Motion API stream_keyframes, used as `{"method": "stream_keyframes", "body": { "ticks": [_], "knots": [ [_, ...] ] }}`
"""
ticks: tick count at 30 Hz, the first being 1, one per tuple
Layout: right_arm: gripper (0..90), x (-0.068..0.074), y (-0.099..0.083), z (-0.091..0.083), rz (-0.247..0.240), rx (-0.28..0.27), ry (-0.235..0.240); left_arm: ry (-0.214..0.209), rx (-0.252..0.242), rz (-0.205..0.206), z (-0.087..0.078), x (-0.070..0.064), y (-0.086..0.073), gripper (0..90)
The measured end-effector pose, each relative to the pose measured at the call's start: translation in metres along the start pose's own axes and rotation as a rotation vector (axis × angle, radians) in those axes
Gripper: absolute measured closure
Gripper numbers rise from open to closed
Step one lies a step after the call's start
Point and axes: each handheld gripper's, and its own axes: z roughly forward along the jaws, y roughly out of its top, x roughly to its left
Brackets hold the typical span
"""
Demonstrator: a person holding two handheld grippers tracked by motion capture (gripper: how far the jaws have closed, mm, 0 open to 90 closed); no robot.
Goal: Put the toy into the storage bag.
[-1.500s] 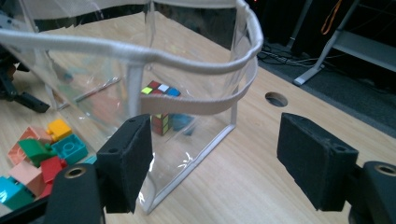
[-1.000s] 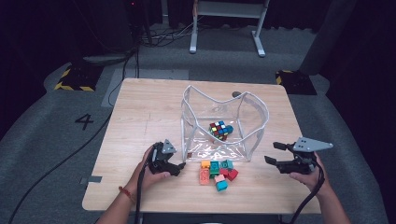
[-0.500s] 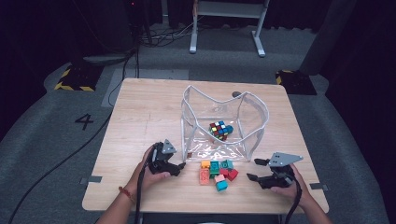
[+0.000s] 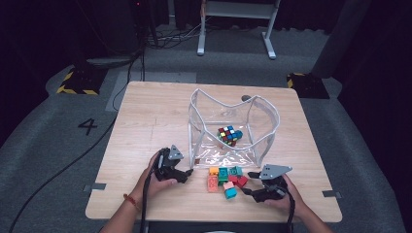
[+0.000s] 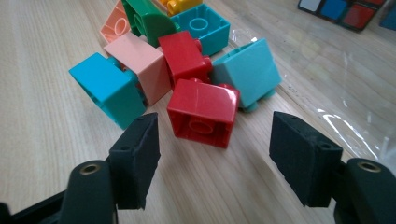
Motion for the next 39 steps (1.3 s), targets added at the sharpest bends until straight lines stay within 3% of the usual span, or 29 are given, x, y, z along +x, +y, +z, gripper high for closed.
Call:
{"method": "stream_keyframes", "body": {
  "ticks": [4,5,7,8,10,16,20,25,28,39],
  "knots": [
    [37.6,0.002,0.003,0.008,-0.001,-0.001,-0.008,0.000,-0.001,0.000,0.000,0.000,0.000,14.2],
    [44.9,0.003,0.003,0.011,-0.010,0.004,-0.016,0.000,-0.001,0.000,0.000,0.000,0.000,14.2],
    [47.6,0.004,0.003,0.011,-0.008,0.002,-0.024,-0.001,-0.001,0.000,0.000,0.000,0.000,14.3],
    [56.2,0.002,0.002,0.010,0.002,-0.009,-0.034,-0.001,0.001,0.002,0.000,0.000,0.000,14.2],
    [58.5,0.000,0.000,0.008,0.018,-0.016,-0.033,0.000,-0.001,0.000,0.000,0.000,0.000,14.2],
    [59.0,0.000,-0.001,0.003,-0.021,-0.013,-0.042,0.000,-0.001,0.000,0.000,0.000,0.000,14.2],
    [59.1,-0.003,-0.005,-0.008,-0.017,-0.027,-0.027,-0.001,0.001,0.002,0.000,0.000,0.000,14.2],
    [59.1,-0.013,-0.012,-0.023,0.006,-0.036,-0.051,-0.001,-0.003,0.006,0.000,0.000,0.000,14.3],
    [59.1,-0.024,-0.019,-0.037,0.041,-0.042,-0.080,-0.004,-0.002,0.004,0.000,0.000,0.000,14.3],
    [59.2,-0.056,-0.026,-0.065,0.089,-0.070,-0.201,-0.001,-0.001,0.000,0.000,0.000,0.000,14.3]
  ]
}}
